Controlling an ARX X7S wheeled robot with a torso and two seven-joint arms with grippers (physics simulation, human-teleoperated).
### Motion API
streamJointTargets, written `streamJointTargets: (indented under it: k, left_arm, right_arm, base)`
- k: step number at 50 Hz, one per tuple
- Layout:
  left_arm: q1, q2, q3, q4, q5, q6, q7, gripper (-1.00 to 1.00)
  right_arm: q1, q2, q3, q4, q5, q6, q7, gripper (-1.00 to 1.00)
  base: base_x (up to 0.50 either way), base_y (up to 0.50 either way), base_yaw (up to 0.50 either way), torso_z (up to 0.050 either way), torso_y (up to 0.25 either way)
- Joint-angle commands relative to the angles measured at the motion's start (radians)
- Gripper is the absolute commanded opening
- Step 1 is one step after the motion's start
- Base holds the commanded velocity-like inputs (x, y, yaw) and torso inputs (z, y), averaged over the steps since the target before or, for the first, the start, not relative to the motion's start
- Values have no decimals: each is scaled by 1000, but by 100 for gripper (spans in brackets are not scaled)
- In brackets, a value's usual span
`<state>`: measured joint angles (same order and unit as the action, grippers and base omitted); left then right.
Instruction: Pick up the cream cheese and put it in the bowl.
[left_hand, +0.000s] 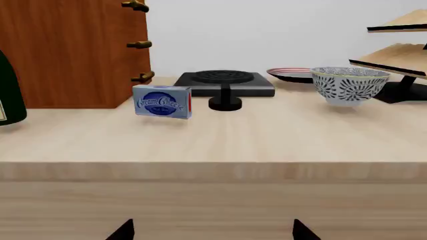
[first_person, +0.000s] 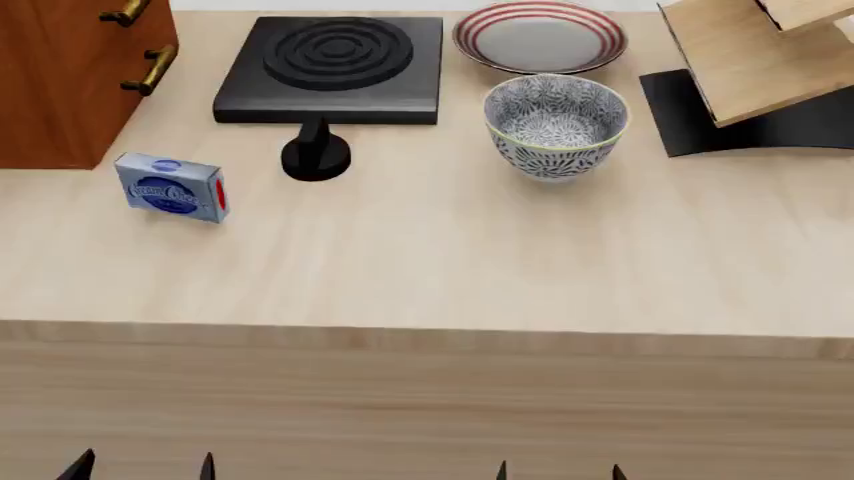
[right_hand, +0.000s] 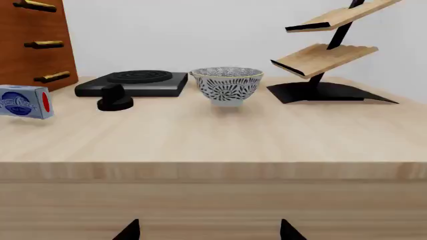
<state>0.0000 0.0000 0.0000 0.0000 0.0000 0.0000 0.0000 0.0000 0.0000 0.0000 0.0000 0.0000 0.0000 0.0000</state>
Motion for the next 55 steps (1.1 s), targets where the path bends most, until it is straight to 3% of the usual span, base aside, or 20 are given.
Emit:
streamJointTargets:
  k: [1, 21, 55]
  left_arm:
    - [0, -10, 11, 0, -10, 0, -11, 100]
    - [-52, -52, 69, -89, -70, 25, -80, 100]
    - [-51, -86, 116, -106, -84, 58, -160, 100]
  right_arm:
    - [0, 9, -13, 0, 9, 0, 13, 100]
    - [35, 54, -88, 80, -14, -69, 131, 100]
    - [49, 87, -146, 80, -8, -68, 205, 100]
  base:
    - [0, 0, 0, 0, 0]
    - [0, 0, 0, 3, 4]
    - [0, 0, 0, 49, 76]
